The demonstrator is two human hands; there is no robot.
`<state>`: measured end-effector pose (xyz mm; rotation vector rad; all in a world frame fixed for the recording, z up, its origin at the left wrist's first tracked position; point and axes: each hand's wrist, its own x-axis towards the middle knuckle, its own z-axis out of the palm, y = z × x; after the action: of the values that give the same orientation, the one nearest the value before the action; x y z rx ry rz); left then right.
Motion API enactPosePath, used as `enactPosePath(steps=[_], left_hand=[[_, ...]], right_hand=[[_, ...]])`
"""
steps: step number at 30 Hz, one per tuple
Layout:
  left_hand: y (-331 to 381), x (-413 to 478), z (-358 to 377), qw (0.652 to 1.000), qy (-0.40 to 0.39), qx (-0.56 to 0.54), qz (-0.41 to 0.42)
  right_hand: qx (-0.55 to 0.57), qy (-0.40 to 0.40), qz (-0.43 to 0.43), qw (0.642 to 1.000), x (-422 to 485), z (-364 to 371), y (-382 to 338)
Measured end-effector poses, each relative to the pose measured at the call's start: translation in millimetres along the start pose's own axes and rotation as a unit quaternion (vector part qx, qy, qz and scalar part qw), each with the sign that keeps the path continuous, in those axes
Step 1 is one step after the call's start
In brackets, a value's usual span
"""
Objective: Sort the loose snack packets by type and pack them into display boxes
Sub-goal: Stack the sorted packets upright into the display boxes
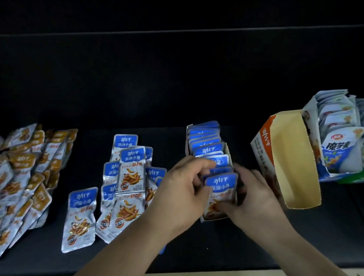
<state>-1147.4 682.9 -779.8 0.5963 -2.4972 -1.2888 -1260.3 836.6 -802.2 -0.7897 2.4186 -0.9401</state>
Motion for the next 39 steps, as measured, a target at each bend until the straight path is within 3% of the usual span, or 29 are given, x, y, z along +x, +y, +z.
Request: enactPosePath(steps=[3,5,7,11,17,24,31,35,37,39], left_hand=[[-2,-8,5,0.998,-0.011,0.051,0.018],[-10,-13,8,0.990,0.065,0.120,0.024],[-12,-18,8,0.985,0.124,0.121,-0.017],[-4,-19,18,0.994,0.044,-0.045,-0.088],[-10,-22,21,0.991,0.052,-0.073,-0.101],[-17,-15,16,0.990,0.098,-0.044,-0.086],[-16,-6,19,0.986,0.102,-0.056,-0.118],[-19,-19,12,0.982,0.104,-0.084,-0.134],[-21,-33,3,0.978,0.140,-0.073,-0.136],[-26,-50,-11,0.970,0.187,-0.064,-0.144]], right_hand=[[0.004,-0.024,0.010,1.000,3,2,1],[-0.012,-0.019,0.018,1.000,8,3,-1],[-0.037,-0.014,0.023,0.999,12,6,-4],[-0.080,0.003,0.036,0.996,20,13,-6],[-0.061,0.093,0.013,0.994,24,18,-14],[0.057,0.033,0.039,0.997,22,19,-10],[0.083,0.025,0.028,0.996,8,20,-2],[0.048,0.113,-0.048,0.991,-2,6,-11],[-0.037,0.182,-0.138,0.973,-10,-5,-30],[-0.052,0.219,-0.229,0.947,-18,-7,-58]])
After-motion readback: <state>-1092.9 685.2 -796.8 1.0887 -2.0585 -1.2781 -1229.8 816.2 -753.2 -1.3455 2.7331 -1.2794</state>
